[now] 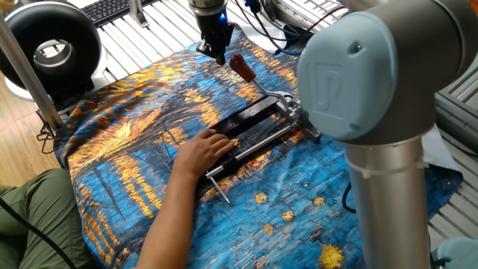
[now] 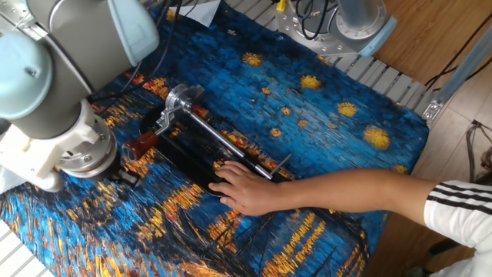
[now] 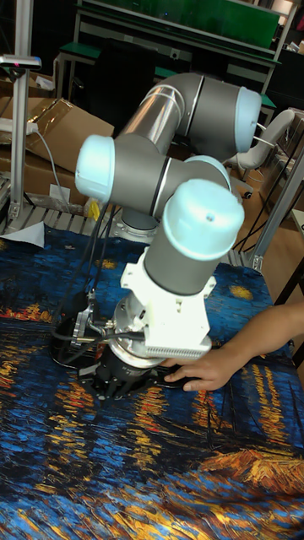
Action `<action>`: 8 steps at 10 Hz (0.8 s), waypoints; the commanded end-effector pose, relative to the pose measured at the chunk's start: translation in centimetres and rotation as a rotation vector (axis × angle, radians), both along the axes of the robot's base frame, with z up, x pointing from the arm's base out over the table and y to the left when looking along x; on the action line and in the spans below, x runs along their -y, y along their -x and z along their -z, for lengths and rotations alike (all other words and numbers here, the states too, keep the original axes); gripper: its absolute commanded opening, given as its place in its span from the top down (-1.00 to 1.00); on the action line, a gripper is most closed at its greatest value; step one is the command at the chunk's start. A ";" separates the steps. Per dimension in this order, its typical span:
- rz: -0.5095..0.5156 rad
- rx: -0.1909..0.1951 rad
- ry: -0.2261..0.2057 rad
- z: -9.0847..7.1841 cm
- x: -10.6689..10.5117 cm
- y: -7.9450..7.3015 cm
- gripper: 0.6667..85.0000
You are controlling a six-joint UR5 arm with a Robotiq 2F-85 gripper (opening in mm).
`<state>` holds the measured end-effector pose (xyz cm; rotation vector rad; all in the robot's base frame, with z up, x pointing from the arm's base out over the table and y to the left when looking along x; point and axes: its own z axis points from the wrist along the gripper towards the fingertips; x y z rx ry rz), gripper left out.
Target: Pull up the lever
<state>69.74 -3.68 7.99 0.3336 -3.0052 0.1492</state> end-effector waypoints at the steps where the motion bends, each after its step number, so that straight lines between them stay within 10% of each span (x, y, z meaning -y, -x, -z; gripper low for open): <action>1: 0.005 -0.048 -0.013 0.5 0.1 1.1 0.99; 8: 0.001 -0.192 -0.046 -0.2 -0.5 4.7 0.99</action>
